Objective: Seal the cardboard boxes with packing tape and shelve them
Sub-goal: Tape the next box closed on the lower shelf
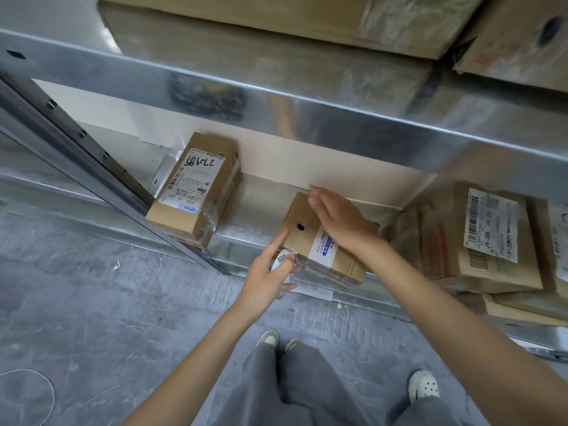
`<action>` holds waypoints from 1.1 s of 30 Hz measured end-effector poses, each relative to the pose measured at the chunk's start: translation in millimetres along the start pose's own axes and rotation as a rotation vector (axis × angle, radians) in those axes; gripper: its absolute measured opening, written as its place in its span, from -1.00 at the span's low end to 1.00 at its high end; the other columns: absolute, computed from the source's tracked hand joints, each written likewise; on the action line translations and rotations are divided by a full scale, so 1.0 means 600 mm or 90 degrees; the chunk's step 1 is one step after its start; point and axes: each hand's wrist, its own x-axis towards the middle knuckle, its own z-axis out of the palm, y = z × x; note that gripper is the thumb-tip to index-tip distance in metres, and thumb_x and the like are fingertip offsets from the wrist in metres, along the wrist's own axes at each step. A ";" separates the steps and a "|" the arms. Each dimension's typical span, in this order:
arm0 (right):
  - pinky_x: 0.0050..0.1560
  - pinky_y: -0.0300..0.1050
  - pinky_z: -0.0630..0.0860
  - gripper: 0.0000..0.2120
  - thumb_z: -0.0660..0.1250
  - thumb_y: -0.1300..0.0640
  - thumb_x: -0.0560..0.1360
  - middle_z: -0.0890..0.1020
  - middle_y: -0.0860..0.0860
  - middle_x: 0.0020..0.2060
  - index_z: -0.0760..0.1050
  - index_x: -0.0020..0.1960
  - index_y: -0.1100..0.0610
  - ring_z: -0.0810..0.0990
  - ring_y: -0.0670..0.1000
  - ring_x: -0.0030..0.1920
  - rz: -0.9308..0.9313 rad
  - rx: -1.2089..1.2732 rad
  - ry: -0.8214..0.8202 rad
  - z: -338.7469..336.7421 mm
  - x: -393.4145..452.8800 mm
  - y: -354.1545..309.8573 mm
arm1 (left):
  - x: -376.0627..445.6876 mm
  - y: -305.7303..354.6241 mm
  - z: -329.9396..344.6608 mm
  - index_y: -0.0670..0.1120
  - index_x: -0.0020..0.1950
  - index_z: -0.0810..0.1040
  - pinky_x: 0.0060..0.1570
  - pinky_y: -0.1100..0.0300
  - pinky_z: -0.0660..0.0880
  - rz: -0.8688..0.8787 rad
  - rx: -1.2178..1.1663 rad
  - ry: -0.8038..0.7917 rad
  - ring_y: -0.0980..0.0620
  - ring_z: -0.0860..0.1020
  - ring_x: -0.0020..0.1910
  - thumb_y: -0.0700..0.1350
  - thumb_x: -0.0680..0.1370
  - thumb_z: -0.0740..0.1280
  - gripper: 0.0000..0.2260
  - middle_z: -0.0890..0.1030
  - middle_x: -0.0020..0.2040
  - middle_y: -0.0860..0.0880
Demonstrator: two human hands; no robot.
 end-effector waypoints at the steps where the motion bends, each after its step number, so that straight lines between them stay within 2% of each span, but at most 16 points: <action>1: 0.52 -0.10 -0.01 -0.47 -0.04 -0.09 0.68 0.15 -0.03 0.55 0.10 0.57 0.13 0.07 -0.06 0.55 -0.030 -0.106 -0.053 0.007 -0.016 0.001 | -0.001 0.000 0.000 0.13 0.51 0.30 -0.04 0.09 0.62 0.001 -0.006 -0.004 0.02 0.64 0.11 -0.14 0.64 0.24 -0.55 0.61 0.06 0.09; 3: 0.54 0.00 -0.21 -0.41 -0.12 -0.14 0.66 -0.13 -0.08 0.57 -0.14 0.60 0.10 -0.21 -0.12 0.55 -0.068 -0.241 -0.084 0.016 -0.031 0.007 | -0.001 -0.001 0.001 0.13 0.51 0.31 -0.03 0.08 0.63 0.000 -0.013 -0.007 0.02 0.64 0.11 -0.15 0.64 0.24 -0.55 0.62 -0.01 0.11; 5: 0.54 0.06 -0.25 -0.41 -0.14 -0.14 0.66 -0.19 -0.08 0.57 -0.20 0.59 0.08 -0.27 -0.13 0.54 -0.072 -0.259 -0.095 0.013 -0.032 0.007 | 0.001 -0.001 0.003 0.12 0.50 0.31 -0.02 0.06 0.63 -0.003 -0.016 -0.002 0.03 0.65 0.09 -0.17 0.63 0.25 -0.54 0.61 0.00 0.07; 8: 0.53 0.10 -0.28 -0.41 -0.15 -0.12 0.66 -0.17 -0.06 0.57 -0.19 0.59 0.09 -0.28 -0.13 0.54 -0.093 -0.279 -0.102 0.013 -0.039 0.006 | 0.005 0.001 0.004 0.13 0.50 0.33 0.03 0.00 0.63 -0.001 -0.016 0.007 0.02 0.66 0.07 -0.19 0.62 0.25 -0.53 0.59 -0.02 0.03; 13: 0.51 0.07 -0.36 -0.26 -0.40 -0.20 0.49 -0.11 -0.05 0.58 -0.15 0.59 0.09 -0.28 -0.17 0.50 -0.123 -0.280 -0.111 0.032 -0.078 -0.004 | 0.005 0.000 0.007 0.10 0.49 0.35 0.04 -0.06 0.62 0.006 -0.027 0.021 -0.04 0.66 0.06 -0.24 0.59 0.28 -0.51 0.60 -0.17 0.09; 18: 0.51 0.07 -0.36 -0.26 -0.40 -0.21 0.49 -0.08 -0.06 0.58 -0.12 0.60 0.08 -0.22 -0.13 0.55 -0.131 -0.249 -0.111 0.032 -0.088 -0.008 | 0.004 0.001 0.007 0.10 0.47 0.35 0.07 -0.05 0.60 0.018 -0.026 0.015 0.00 0.67 0.01 -0.27 0.59 0.28 -0.51 0.61 -0.25 0.17; 23: 0.52 0.08 -0.29 -0.38 -0.26 -0.11 0.58 0.01 -0.10 0.57 -0.03 0.60 0.05 -0.14 -0.12 0.56 -0.207 -0.228 -0.106 0.046 -0.119 -0.008 | 0.006 0.004 0.006 0.07 0.48 0.36 0.06 -0.04 0.58 0.013 -0.016 0.028 0.02 0.67 -0.01 -0.27 0.58 0.29 -0.50 0.57 -0.06 -0.05; 26: 0.53 0.08 -0.25 -0.42 -0.18 -0.07 0.60 -0.01 -0.12 0.57 -0.04 0.60 0.03 -0.15 -0.12 0.56 -0.233 -0.236 -0.100 0.054 -0.134 -0.004 | 0.007 0.000 0.003 0.06 0.49 0.36 0.03 -0.02 0.60 0.016 -0.003 0.027 -0.01 0.66 0.03 -0.25 0.59 0.31 -0.50 0.57 0.09 -0.18; 29: 0.54 0.13 -0.21 -0.39 -0.04 0.00 0.57 -0.05 -0.09 0.58 -0.06 0.60 0.05 -0.17 -0.09 0.56 -0.246 -0.258 -0.095 0.059 -0.138 0.002 | 0.006 -0.002 0.003 0.09 0.49 0.34 -0.01 0.10 0.63 0.020 -0.010 0.017 -0.03 0.67 0.05 -0.23 0.59 0.32 -0.50 0.60 0.12 -0.10; 31: 0.54 0.17 -0.18 -0.31 0.13 0.07 0.54 -0.07 -0.08 0.58 -0.08 0.60 0.05 -0.17 -0.06 0.57 -0.252 -0.284 -0.099 0.060 -0.136 0.005 | 0.007 -0.004 0.003 0.11 0.50 0.30 -0.02 0.12 0.63 0.021 -0.013 0.021 -0.03 0.66 0.06 -0.21 0.59 0.32 -0.48 0.59 0.10 -0.06; 33: 0.52 0.22 -0.19 -0.20 0.26 0.06 0.50 -0.11 -0.10 0.58 -0.12 0.60 0.00 -0.23 -0.01 0.56 -0.258 -0.298 -0.111 0.052 -0.132 0.007 | 0.009 -0.007 0.002 0.12 0.53 0.26 -0.03 0.12 0.64 0.021 -0.013 0.024 -0.05 0.66 0.07 -0.19 0.59 0.33 -0.45 0.58 0.12 -0.11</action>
